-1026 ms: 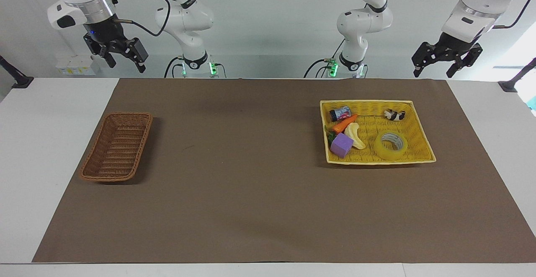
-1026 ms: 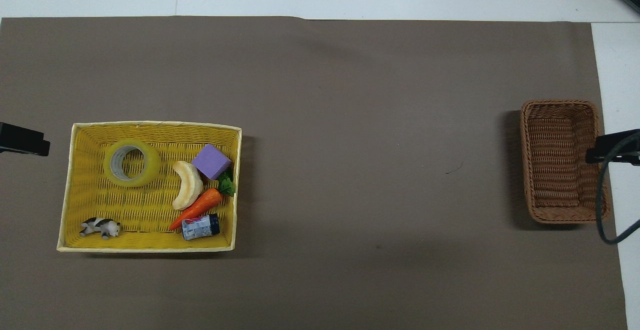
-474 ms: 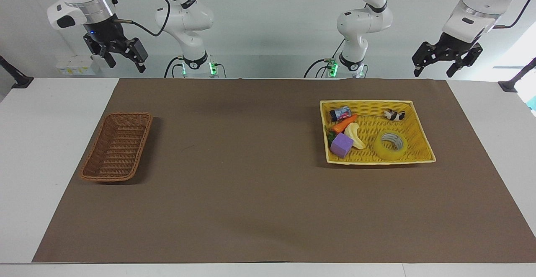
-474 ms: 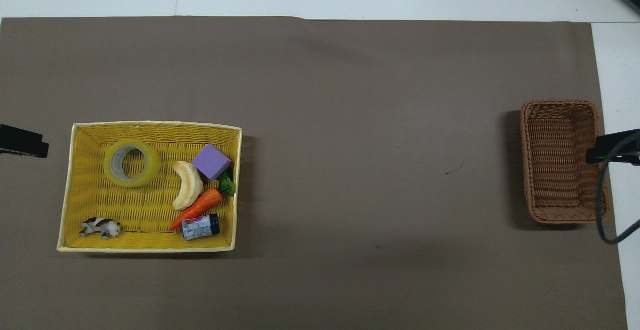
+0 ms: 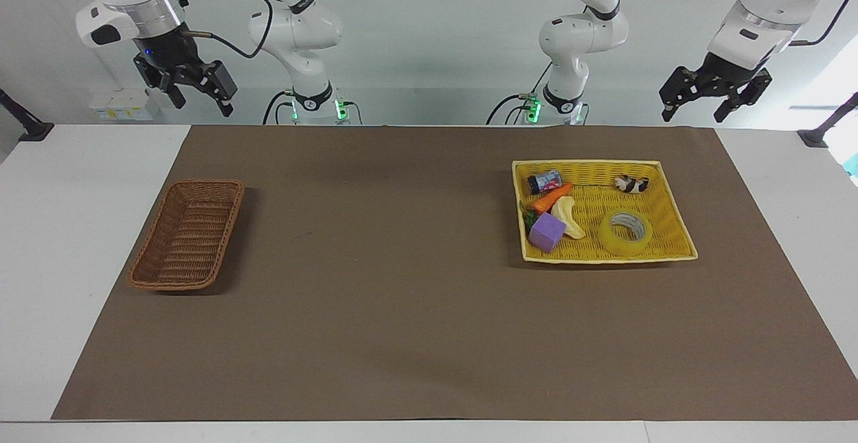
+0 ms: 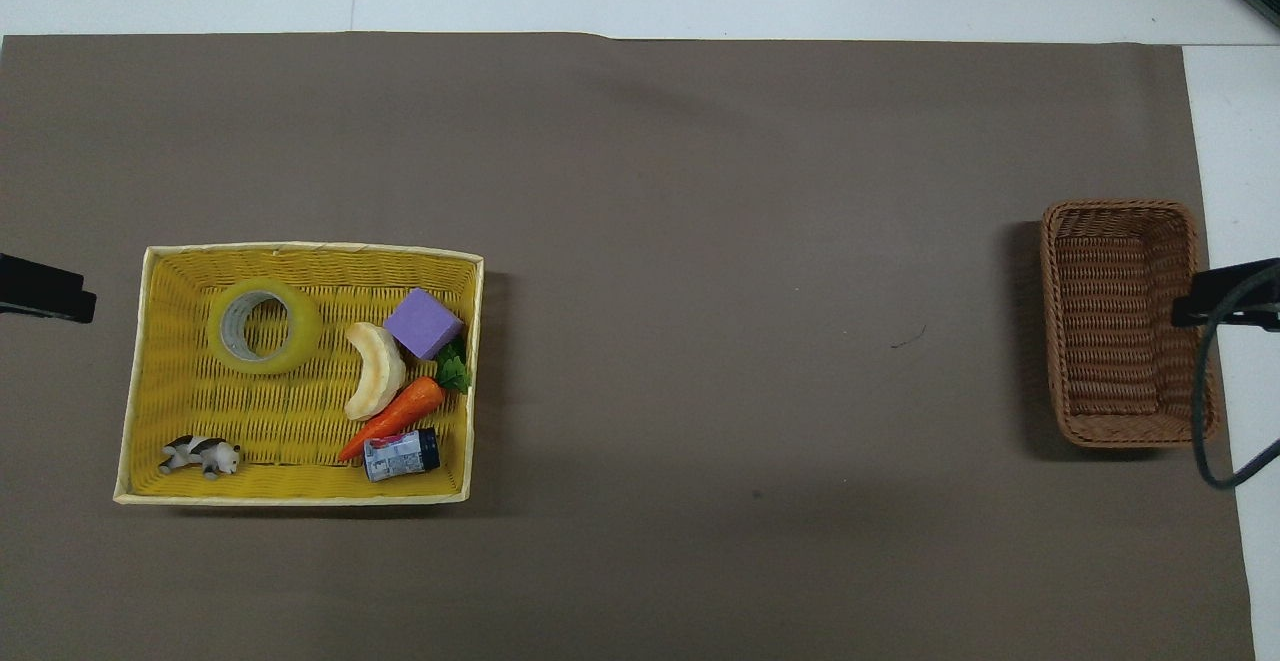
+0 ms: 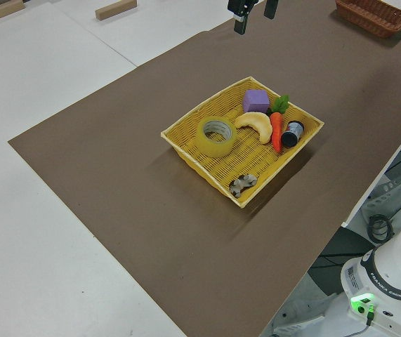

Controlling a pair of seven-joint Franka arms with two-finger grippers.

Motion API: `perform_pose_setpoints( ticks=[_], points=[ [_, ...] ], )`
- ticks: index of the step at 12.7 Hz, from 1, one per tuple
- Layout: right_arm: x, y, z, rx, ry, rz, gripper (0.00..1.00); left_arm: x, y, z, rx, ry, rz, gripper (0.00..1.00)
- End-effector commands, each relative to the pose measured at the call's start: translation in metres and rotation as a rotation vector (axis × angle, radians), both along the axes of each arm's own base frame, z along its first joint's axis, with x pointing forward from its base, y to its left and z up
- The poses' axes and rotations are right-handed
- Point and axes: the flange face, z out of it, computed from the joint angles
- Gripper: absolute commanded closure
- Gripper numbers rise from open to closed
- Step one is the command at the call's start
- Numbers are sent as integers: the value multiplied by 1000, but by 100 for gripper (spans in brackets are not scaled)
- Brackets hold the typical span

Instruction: Move tape to another basket

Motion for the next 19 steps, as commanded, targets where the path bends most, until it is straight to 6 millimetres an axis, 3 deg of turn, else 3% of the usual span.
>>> perform_pose_setpoints(
  ticks=[1,11,15,19],
  points=[
    [-2,-1,3,22,6,8,0,-8,2,4,-7,7,7,0],
    [-2,-1,3,22,6,8,0,-16,17,-10,-3,18,33,0],
    [-2,0,3,22,6,9,0,-14,37,-38,-2,10,9,0],
    [-2,-1,3,22,6,8,0,-5,41,-97,-1,-12,-19,0]
  ],
)
